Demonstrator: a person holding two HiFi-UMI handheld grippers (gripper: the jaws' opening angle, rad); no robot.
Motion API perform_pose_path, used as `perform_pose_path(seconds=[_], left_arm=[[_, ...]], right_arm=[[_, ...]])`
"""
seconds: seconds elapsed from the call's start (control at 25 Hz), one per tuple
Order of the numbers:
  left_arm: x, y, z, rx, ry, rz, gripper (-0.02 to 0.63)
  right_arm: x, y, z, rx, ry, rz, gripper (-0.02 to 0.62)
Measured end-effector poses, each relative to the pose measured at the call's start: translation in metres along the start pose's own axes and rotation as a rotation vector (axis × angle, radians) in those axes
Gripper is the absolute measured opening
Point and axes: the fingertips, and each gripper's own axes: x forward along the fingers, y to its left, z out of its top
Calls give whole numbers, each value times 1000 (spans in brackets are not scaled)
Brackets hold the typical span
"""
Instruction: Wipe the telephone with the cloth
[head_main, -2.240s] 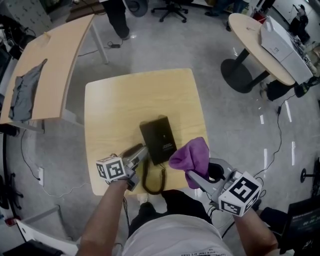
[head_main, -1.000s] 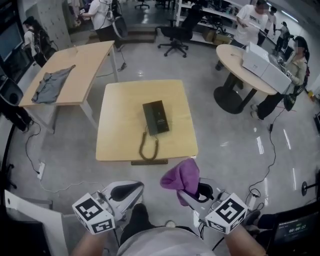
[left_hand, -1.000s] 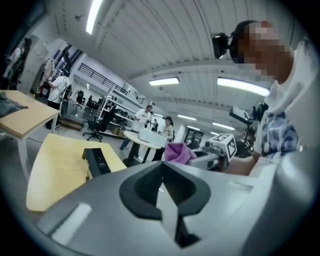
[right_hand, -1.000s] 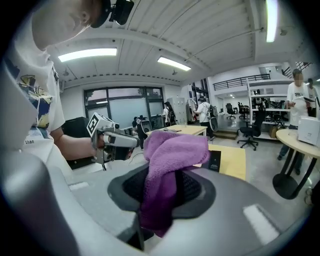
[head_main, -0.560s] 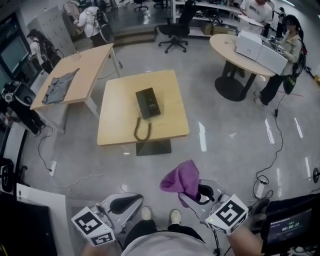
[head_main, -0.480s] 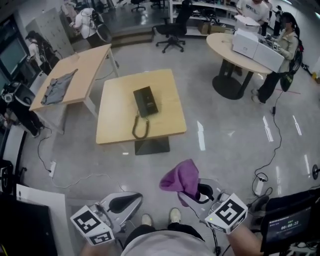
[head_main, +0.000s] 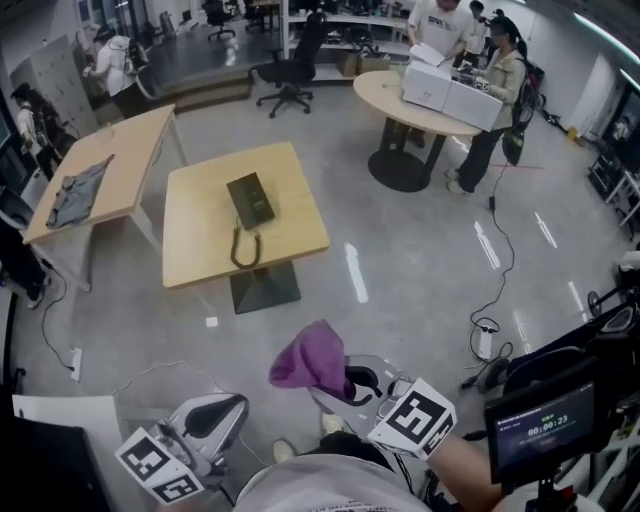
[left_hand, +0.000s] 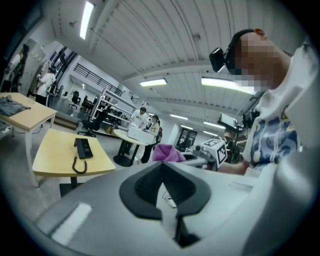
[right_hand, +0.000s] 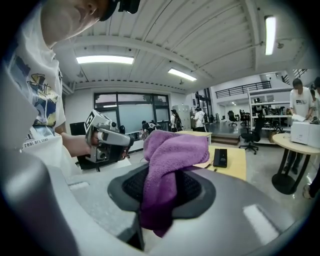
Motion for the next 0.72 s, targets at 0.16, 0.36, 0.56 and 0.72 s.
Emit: perform_pose_path(seconds=[0.16, 0.36, 0.56, 0.72], left_arm=[[-31, -3, -4, 11, -4, 0, 3], [-55, -19, -8, -3, 0, -46, 3], [-65, -11, -20, 1, 1, -63, 3], [-71, -12, -19, 8, -1, -74, 3]], right_arm=[[12, 35, 10, -13, 13, 11, 114], [16, 68, 17, -35, -1, -5, 114], [29, 78, 13, -29, -24, -17, 114], [30, 84, 17, -43, -24, -24, 114]])
